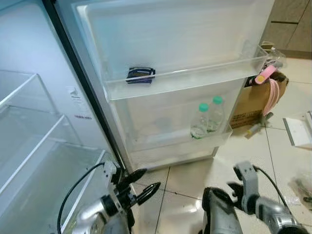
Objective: Restocking fridge
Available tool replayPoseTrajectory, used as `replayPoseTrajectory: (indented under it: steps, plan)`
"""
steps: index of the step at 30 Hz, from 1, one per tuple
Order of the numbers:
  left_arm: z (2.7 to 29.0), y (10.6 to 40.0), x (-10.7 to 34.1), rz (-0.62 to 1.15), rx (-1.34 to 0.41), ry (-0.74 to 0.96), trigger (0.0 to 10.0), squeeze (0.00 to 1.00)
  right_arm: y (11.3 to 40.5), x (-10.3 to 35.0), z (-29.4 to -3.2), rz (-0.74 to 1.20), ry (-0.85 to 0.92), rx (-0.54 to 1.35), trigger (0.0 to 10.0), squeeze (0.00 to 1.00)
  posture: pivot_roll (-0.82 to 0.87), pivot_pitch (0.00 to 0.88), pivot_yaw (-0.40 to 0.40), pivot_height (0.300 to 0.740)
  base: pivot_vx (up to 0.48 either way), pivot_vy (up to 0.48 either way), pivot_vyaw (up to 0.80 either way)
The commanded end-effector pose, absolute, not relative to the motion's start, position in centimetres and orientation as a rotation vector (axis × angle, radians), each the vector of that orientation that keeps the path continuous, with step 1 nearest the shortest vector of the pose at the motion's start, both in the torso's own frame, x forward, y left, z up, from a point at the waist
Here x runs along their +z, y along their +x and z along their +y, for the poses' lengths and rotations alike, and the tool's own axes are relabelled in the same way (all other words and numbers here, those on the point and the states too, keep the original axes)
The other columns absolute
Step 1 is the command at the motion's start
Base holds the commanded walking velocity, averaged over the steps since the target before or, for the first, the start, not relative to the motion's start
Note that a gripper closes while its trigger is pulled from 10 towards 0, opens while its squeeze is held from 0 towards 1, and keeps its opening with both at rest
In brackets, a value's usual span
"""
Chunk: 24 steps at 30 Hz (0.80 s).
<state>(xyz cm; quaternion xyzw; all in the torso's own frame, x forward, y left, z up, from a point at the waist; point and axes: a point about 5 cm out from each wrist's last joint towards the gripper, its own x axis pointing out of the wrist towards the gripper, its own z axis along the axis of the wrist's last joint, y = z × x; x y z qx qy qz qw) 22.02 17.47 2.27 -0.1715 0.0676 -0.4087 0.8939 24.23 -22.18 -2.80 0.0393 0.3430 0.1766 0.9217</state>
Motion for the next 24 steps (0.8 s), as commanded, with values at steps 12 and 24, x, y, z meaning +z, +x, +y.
replayPoseTrajectory:
  steps: [12,24]
  plan:
    - [18.5,21.4,-1.4,0.330,-0.628,-0.285,10.0,0.00,21.3,-5.1,-23.8,0.798,0.099,0.141,10.0,0.00,-0.06,0.065,-0.017,0.573,0.000,0.000,0.00]
    - [21.1,20.3,-3.4,0.429,-0.390,-0.332,10.0,0.00,19.7,-6.0,-24.2,0.826,0.133,0.055,10.0,0.00,-0.06,0.059,-0.015,0.616,0.000,0.000,0.00]
